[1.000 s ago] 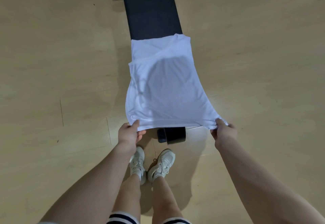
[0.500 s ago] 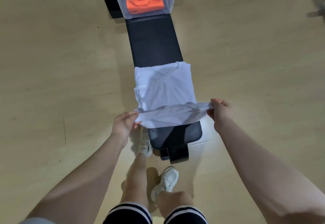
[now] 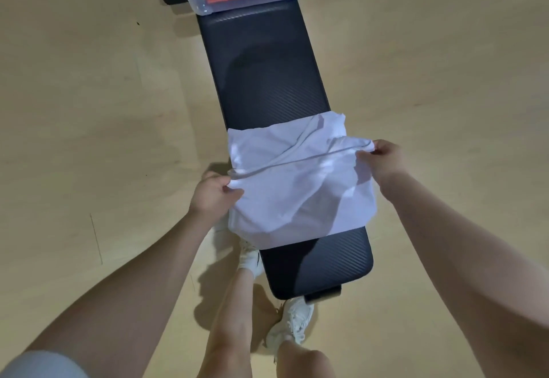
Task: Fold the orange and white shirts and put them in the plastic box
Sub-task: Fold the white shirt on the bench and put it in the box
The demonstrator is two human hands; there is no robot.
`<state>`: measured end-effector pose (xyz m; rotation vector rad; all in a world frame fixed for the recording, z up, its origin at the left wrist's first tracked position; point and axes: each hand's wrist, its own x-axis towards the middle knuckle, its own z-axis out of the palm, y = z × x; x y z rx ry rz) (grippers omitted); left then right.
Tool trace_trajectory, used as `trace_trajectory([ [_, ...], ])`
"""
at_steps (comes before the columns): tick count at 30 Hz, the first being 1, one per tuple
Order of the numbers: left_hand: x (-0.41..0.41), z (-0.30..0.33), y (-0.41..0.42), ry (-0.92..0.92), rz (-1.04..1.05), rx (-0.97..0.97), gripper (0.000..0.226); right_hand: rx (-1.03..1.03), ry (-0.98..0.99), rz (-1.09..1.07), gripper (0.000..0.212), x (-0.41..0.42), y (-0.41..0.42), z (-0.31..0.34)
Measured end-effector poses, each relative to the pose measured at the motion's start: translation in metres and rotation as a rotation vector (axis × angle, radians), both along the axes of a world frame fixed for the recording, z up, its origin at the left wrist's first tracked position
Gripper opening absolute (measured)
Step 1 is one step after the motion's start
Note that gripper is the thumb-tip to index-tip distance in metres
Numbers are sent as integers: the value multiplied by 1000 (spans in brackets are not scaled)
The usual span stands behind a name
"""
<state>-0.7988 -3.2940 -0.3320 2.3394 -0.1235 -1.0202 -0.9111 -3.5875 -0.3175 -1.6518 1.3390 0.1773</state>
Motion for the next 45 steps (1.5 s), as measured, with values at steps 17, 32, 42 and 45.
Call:
trace_trajectory([
  [17, -34, 3, 3, -80, -668, 247, 74, 559, 41, 324, 29, -60, 14, 25],
  [32, -15, 2, 0, 14, -214, -72, 13, 648, -378, 9, 18, -37, -16, 19],
  [42, 35, -4, -15, 48, 132, -198, 15, 347, -233, -49, 8, 30, -30, -21],
  [45, 42, -23, -21, 60, 62, -110, 6, 218, -137, 1, 26, 39, -20, -42],
])
